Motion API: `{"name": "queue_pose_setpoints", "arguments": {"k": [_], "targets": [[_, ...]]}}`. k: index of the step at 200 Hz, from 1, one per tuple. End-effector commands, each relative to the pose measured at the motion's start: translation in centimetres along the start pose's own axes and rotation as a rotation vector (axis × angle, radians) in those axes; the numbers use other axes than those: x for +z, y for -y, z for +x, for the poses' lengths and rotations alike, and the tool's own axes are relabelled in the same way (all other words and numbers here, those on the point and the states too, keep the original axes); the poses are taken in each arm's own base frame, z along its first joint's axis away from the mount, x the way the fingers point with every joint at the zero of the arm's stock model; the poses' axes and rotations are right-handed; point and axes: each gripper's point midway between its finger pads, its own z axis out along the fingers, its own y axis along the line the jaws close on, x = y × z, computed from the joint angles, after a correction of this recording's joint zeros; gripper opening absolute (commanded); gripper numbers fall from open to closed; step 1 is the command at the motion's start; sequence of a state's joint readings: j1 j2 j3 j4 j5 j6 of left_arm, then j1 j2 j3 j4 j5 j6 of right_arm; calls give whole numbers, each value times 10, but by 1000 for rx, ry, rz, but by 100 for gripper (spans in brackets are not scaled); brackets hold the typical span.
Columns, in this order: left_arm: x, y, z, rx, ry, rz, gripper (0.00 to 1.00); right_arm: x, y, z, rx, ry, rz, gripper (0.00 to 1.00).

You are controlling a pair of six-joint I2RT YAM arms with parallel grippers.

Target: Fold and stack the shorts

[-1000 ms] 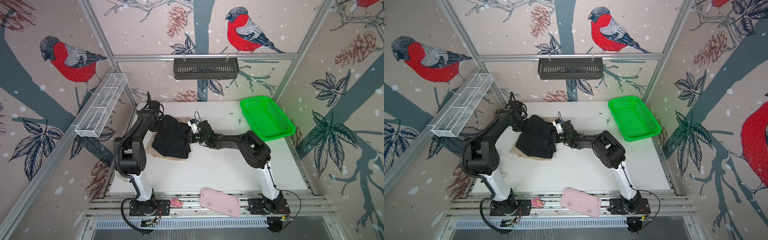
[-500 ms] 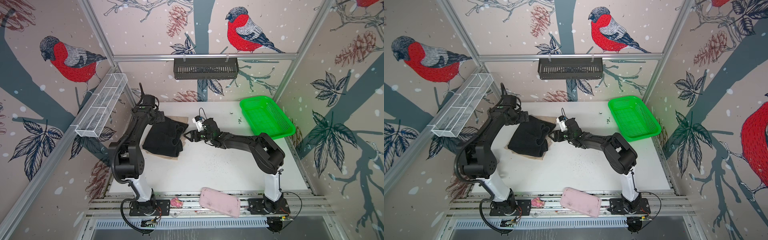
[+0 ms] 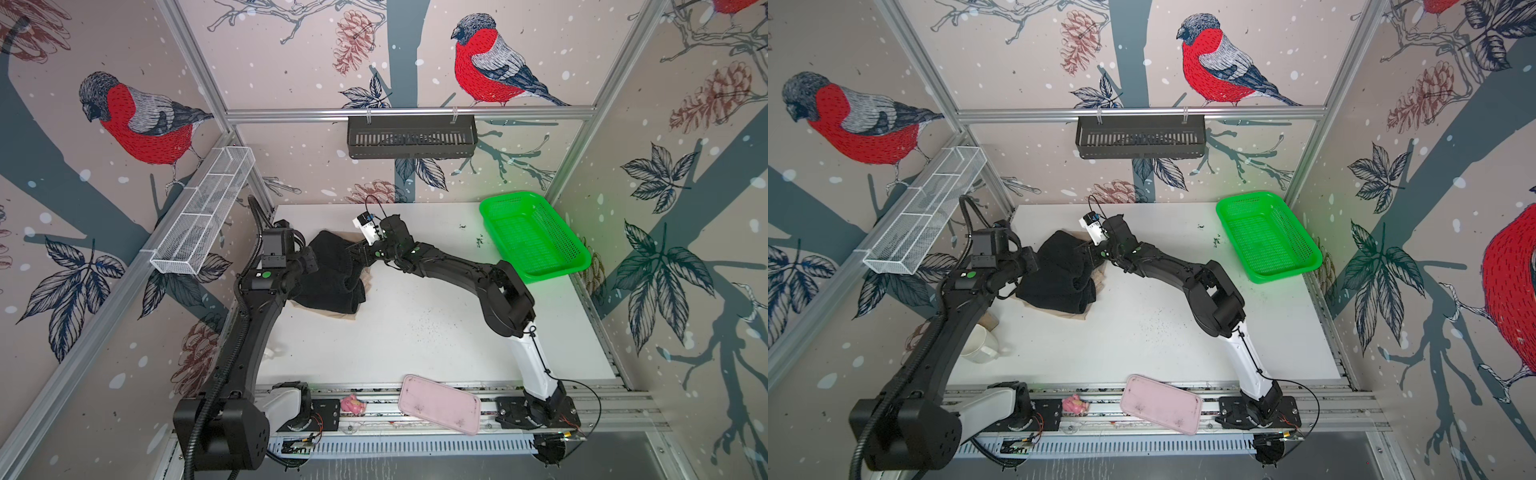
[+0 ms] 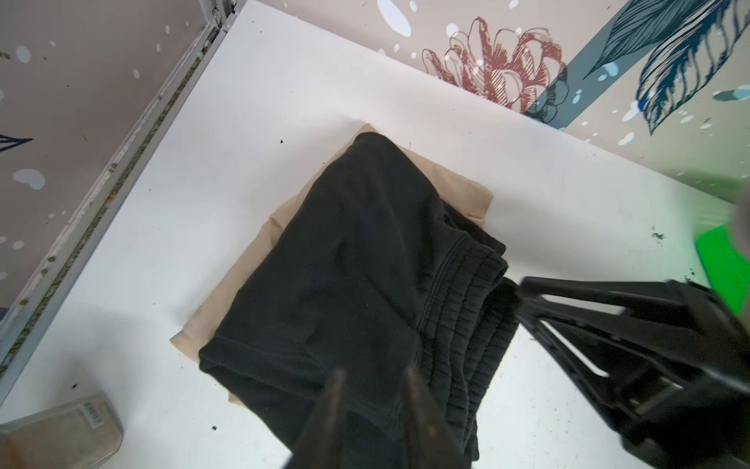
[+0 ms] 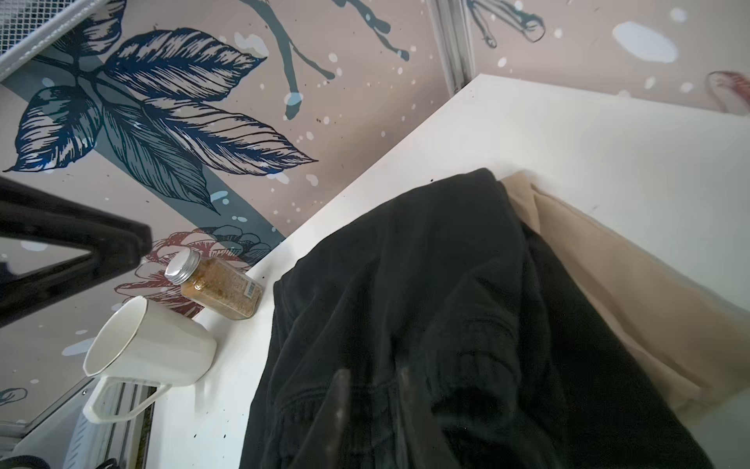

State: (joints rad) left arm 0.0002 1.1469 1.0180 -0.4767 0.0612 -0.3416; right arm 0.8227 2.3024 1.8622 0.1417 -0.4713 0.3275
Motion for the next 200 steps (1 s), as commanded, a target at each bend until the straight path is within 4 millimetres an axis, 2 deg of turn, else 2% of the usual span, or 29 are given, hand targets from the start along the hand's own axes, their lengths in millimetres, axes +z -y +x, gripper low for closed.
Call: {"name": "queue_pose_setpoints", "arguments": {"k": [1,5,17,39,60,82,98,128,151,165,181,200], "targets": [[1,23,-20,-20,78,126,11,16,-1,7,-45,-43,-8,18],[7,22,-14,-23,65,131,11,18,3,8,-47,-49,5,17],[14,31,-12,-17,63,189,10,23,14,17,-30,-71,40,15],[31,47,-9,-12,54,298,7,19,39,29,23,-84,96,10],[49,54,1,-31,33,354,2,16,58,42,52,-95,129,8],[62,64,19,-10,8,368,0,13,70,52,67,-106,149,7],[71,70,41,9,-42,362,0,12,75,56,86,-100,145,6],[85,63,98,-5,-197,340,0,16,79,67,111,-111,132,6],[87,38,141,-24,-286,255,0,15,81,73,128,-109,132,7],[84,28,157,-32,-318,224,0,14,83,74,143,-96,133,8],[78,27,168,-40,-332,224,0,13,82,71,158,-78,120,10],[75,24,179,-44,-356,202,0,12,78,66,157,-65,101,16]]}}
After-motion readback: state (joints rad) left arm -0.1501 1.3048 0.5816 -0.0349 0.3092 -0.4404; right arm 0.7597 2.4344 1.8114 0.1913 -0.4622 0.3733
